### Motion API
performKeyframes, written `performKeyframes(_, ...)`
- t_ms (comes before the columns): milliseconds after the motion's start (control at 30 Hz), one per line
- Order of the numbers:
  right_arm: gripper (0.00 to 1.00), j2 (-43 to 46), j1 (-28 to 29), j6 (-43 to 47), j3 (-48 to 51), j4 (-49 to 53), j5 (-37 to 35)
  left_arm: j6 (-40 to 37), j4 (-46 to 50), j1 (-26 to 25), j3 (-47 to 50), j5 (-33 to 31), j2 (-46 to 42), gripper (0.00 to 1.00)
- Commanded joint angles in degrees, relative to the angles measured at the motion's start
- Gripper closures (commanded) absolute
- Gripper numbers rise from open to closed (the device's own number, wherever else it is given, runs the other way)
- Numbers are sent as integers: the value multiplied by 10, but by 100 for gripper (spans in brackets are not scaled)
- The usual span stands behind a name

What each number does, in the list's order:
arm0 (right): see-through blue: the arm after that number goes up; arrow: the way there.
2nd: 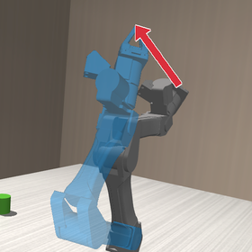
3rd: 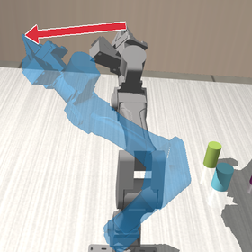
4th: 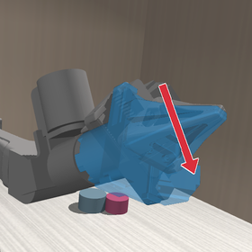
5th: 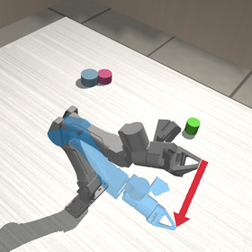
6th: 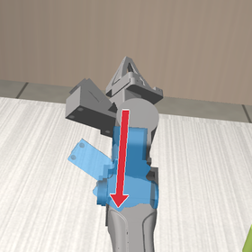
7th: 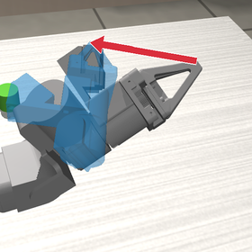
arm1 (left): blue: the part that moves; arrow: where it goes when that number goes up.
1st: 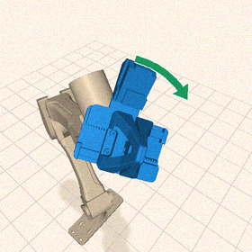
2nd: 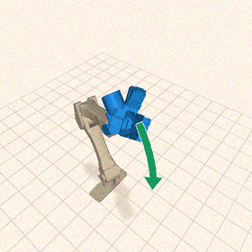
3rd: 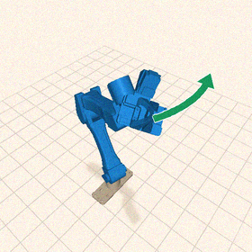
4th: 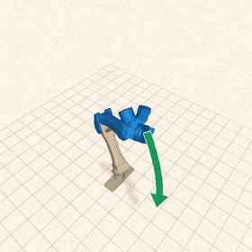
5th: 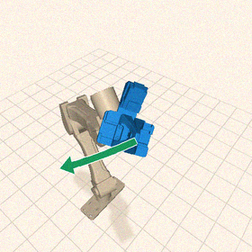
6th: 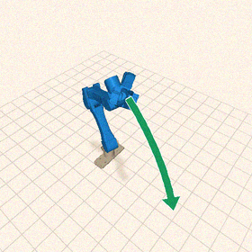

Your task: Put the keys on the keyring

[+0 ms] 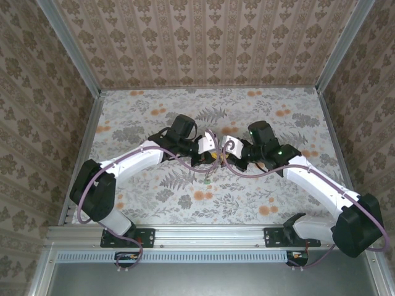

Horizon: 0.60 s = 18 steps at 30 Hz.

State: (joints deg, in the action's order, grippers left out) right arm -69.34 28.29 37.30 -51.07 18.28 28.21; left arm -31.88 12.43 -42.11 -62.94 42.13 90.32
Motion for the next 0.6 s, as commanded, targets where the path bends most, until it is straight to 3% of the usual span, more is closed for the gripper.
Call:
performKeyframes(0,100,13,-5,-8,16,-40,47,22,-74,2,4,89,-21,82)
performKeyframes(100,100,16,-18,-13,22,-51,69,28,-86,7,11,104,-24,78)
performKeyframes(333,100,23,-28,-10,26,-58,100,15,-63,12,6,109,-22,82)
performKeyframes(433,100,21,-29,-9,26,-59,105,8,-51,12,-3,121,-20,91)
performKeyframes(467,100,19,-29,-9,27,-62,105,7,-50,12,-4,124,-18,100)
performKeyframes(567,98,18,-35,-20,41,-85,104,17,-68,14,3,126,-23,100)
